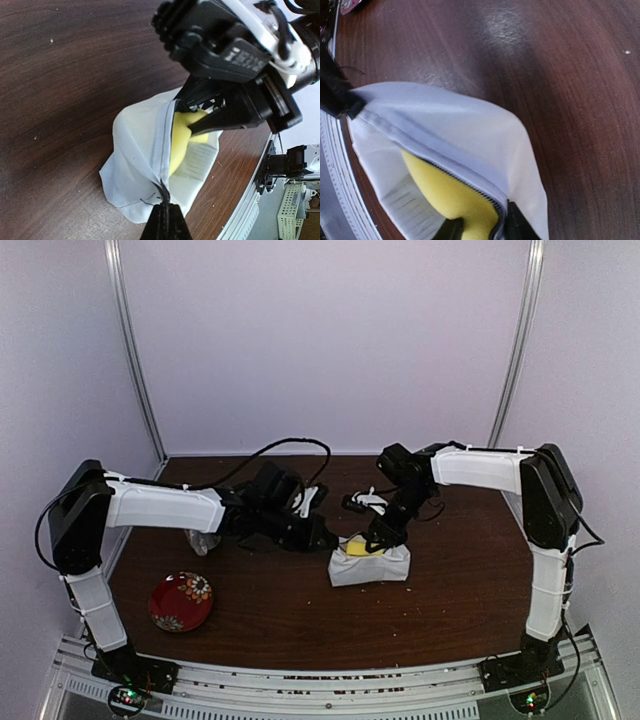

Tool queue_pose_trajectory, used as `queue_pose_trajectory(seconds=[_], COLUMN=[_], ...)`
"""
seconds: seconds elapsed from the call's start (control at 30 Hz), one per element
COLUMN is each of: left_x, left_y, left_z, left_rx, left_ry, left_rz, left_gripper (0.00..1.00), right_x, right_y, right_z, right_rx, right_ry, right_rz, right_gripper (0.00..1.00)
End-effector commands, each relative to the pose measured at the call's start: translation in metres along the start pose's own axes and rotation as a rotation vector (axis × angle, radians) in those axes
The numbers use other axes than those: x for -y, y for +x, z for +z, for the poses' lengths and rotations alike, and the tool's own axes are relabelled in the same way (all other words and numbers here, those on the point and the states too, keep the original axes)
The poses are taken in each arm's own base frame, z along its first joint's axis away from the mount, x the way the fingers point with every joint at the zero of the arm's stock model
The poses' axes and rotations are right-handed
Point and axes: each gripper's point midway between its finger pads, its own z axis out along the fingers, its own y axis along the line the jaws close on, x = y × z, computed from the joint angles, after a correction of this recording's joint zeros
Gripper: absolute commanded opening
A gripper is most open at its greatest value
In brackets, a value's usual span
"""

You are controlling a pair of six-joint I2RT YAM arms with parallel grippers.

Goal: Sort the hair-cutting tools
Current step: Adjust the sponge in the kit bag.

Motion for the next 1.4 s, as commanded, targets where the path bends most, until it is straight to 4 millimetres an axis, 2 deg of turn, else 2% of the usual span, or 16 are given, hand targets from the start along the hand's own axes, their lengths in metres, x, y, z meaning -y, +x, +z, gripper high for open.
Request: queue_pose_trajectory(seconds=[0.0,0.1,0.17,0.27,0.37,0.4,0.43,0.47,0.5,0.53,0.7,0.83,1.17,1.23,1.33,1.37], left_x=[0.040,0.053,0.060,0.068,0.073,0.077,0.079,0.077,0.074,0.071,0.061,0.047,0.041,0.040,0.037,0.034], left_y=[-0.027,-0.032,-0.035,-0.041,-0.041,-0.041,-0.040,-0.039,-0.037,-0.035,-0.024,-0.004,0.030,0.034,0.038,0.037], left_z=[-0.027,-0.037,-0.043,-0.049,-0.046,-0.045,-0.043,-0.041,-0.040,-0.040,-0.044,-0.042,-0.034,-0.039,-0.051,-0.058], left_rx=[0.092,0.121,0.141,0.192,0.227,0.237,0.241,0.245,0.251,0.259,0.271,0.212,0.138,0.144,0.159,0.165], left_ry=[0.067,0.095,0.112,0.132,0.179,0.200,0.210,0.201,0.181,0.165,0.100,0.015,-0.071,-0.096,-0.167,-0.202], left_rz=[0.089,0.111,0.123,0.136,0.121,0.122,0.123,0.123,0.124,0.124,0.147,0.166,0.173,0.171,0.207,0.229], left_gripper=[0.00,0.00,0.00,0.00,0.00,0.00,0.00,0.00,0.00,0.00,0.00,0.00,0.07,0.14,0.37,0.49], right_x=[0.028,0.051,0.058,0.053,0.043,0.040,0.035,0.030,0.025,0.022,0.004,-0.010,-0.034,-0.034,-0.030,-0.028], right_y=[0.012,0.024,0.034,0.043,0.036,0.032,0.025,0.018,0.011,0.006,-0.003,-0.002,0.022,0.028,0.040,0.045], right_z=[0.014,0.015,0.018,0.024,0.022,0.019,0.016,0.010,0.003,-0.005,-0.046,-0.080,-0.092,-0.101,-0.112,-0.113], right_rx=[-0.040,-0.087,-0.131,-0.197,-0.194,-0.176,-0.144,-0.104,-0.055,-0.014,0.132,0.176,0.113,0.126,0.134,0.138], right_ry=[0.142,0.274,0.316,0.360,0.397,0.400,0.384,0.364,0.337,0.326,0.322,0.330,0.239,0.262,0.277,0.264], right_rz=[0.136,0.191,0.201,0.164,0.129,0.134,0.145,0.161,0.178,0.186,0.174,0.119,0.073,0.072,0.103,0.123], right_gripper=[0.20,0.08,0.08,0.15,0.27,0.33,0.47,0.64,0.89,0.99,1.00,1.00,1.00,1.00,1.00,1.00])
